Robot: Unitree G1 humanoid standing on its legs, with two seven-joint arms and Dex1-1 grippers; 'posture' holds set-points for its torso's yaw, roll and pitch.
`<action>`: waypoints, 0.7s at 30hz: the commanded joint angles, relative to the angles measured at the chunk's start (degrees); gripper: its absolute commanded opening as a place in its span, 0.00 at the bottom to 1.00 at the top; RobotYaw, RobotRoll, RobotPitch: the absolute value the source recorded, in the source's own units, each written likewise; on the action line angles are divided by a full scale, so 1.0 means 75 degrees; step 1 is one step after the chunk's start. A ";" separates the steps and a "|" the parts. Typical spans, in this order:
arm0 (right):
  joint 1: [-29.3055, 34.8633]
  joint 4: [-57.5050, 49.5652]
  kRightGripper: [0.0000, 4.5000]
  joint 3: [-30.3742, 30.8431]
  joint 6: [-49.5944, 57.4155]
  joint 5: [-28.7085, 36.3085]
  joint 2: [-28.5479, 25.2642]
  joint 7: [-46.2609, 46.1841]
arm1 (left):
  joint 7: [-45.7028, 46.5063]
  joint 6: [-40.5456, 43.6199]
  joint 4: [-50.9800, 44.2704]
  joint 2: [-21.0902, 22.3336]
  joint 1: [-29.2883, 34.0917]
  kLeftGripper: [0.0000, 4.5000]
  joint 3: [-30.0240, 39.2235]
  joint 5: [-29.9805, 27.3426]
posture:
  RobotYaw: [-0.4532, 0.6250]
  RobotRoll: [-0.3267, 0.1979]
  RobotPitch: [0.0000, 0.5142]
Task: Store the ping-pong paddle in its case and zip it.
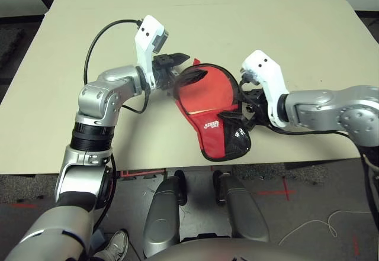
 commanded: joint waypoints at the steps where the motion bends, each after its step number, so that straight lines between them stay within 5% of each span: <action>1: -0.0100 -0.0038 0.99 0.0344 -0.0102 -0.0945 0.0187 0.0825 | -0.0142 -0.0145 0.0213 0.0291 -0.0177 1.00 0.0043 0.0194 | 0.45 0.62 0.50; 13: 0.0393 0.0228 0.99 0.0830 -0.0207 -0.2779 0.0744 0.2606 | -0.0293 -0.0426 0.0731 0.1529 0.0046 1.00 -0.0023 0.0936 | 0.46 0.62 0.51; 21: 0.0403 0.0622 0.99 0.0825 -0.0345 -0.3709 0.1085 0.3203 | -0.0329 -0.0316 0.0890 0.1609 0.0486 1.00 -0.0420 0.1465 | 0.47 0.62 0.51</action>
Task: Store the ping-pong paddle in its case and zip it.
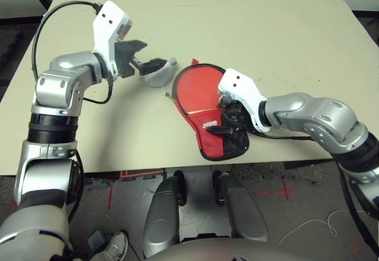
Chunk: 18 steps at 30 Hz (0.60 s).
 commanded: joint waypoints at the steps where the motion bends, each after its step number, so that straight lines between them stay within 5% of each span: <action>1: 0.0208 0.0310 0.99 0.0267 0.0115 -0.0366 0.0087 0.0258 | -0.0031 0.0032 0.0173 -0.0007 0.0153 1.00 -0.0230 0.0258 | 0.47 0.62 0.51; 10: 0.0307 0.0451 0.99 0.0085 0.0150 -0.0901 0.0337 0.0563 | -0.0102 -0.0162 0.0746 -0.0355 0.0033 1.00 -0.0690 0.0729 | 0.46 0.62 0.50; 13: 0.0336 0.0482 1.00 0.0041 0.0166 -0.1036 0.0407 0.0634 | -0.0120 -0.0173 0.0869 -0.0425 -0.0094 0.89 -0.0710 0.0772 | 0.46 0.62 0.50; 18: 0.0364 0.0520 1.00 -0.0010 0.0180 -0.1199 0.0475 0.0743 | -0.0207 -0.0274 0.1071 -0.0446 -0.0263 0.45 -0.0853 0.0986 | 0.46 0.62 0.51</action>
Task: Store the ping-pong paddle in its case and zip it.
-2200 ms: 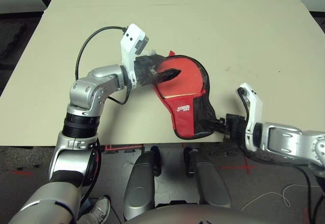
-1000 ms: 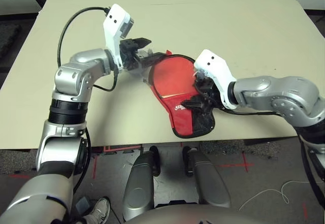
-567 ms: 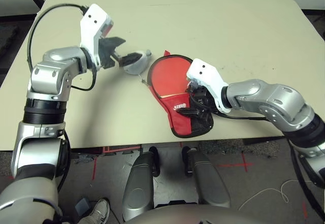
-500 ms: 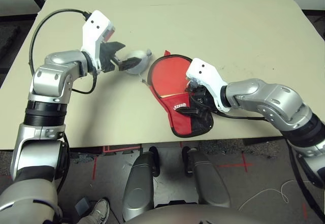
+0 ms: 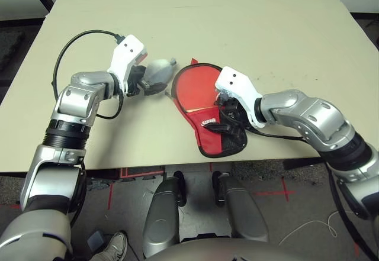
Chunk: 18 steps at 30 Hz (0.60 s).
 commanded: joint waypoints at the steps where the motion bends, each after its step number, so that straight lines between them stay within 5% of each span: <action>1: 0.0263 0.0289 1.00 0.0182 0.0230 -0.0195 0.0060 0.0083 | -0.0147 -0.0093 0.0332 -0.0108 -0.0063 0.37 -0.0230 0.0231 | 0.46 0.62 0.51; 6: 0.0282 0.0356 1.00 0.0166 0.0206 -0.0335 0.0105 0.0192 | -0.0019 -0.0776 0.1036 -0.0291 -0.0373 0.04 -0.0326 0.0719 | 0.46 0.62 0.51; 12: 0.0321 0.0448 1.00 0.0182 0.0165 -0.0517 0.0182 0.0325 | 0.0341 -0.2052 0.2568 -0.0832 -0.1143 0.03 -0.0404 0.1286 | 0.48 0.62 0.52; 18: 0.0372 0.0581 1.00 0.0194 0.0093 -0.0719 0.0334 0.0438 | 0.1508 -0.4151 0.5443 -0.1904 -0.2767 0.03 -0.0387 0.1976 | 0.49 0.62 0.53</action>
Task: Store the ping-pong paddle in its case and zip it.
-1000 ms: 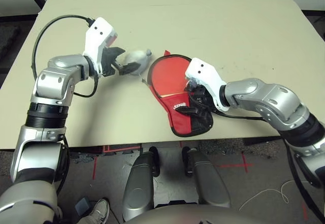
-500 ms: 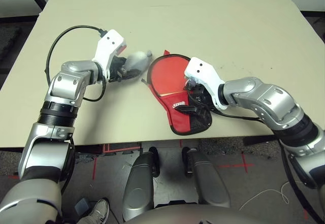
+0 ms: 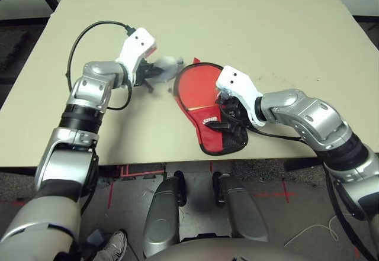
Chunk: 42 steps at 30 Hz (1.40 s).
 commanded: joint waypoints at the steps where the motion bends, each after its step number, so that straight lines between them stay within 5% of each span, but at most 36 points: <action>1: 0.0296 0.0273 1.00 0.0351 0.0134 -0.0078 0.0126 0.0162 | 0.0920 -0.1228 0.1557 -0.0527 -0.0878 0.03 0.0033 0.0438 | 0.49 0.62 0.53; 7: 0.0369 0.0303 1.00 0.0380 0.0123 -0.0210 0.0309 0.0211 | 0.2437 -0.2261 0.3265 -0.1379 -0.2054 0.03 0.0345 0.0670 | 0.48 0.62 0.55; 16: 0.0442 0.0392 1.00 0.0291 0.0135 -0.0384 0.0550 0.0231 | 0.3121 -0.3018 0.3788 -0.2725 -0.2508 0.03 0.0429 0.0955 | 0.45 0.62 0.56; 26: 0.0435 0.0453 1.00 0.0150 0.0190 -0.0450 0.0590 0.0197 | 0.2290 -0.3167 0.3701 -0.4122 -0.2269 0.03 0.0485 0.0901 | 0.42 0.62 0.57; 32: 0.0424 0.0555 1.00 0.0051 0.0128 -0.0461 0.0621 0.0183 | 0.1393 -0.2854 0.3573 -0.3983 -0.2172 0.03 0.0773 0.0640 | 0.44 0.62 0.55; 42: 0.0220 0.0982 1.00 -0.0208 -0.0091 -0.0499 0.0725 0.0220 | 0.0241 -0.2237 0.3078 -0.2893 -0.2563 0.85 0.1674 -0.0094 | 0.47 0.62 0.51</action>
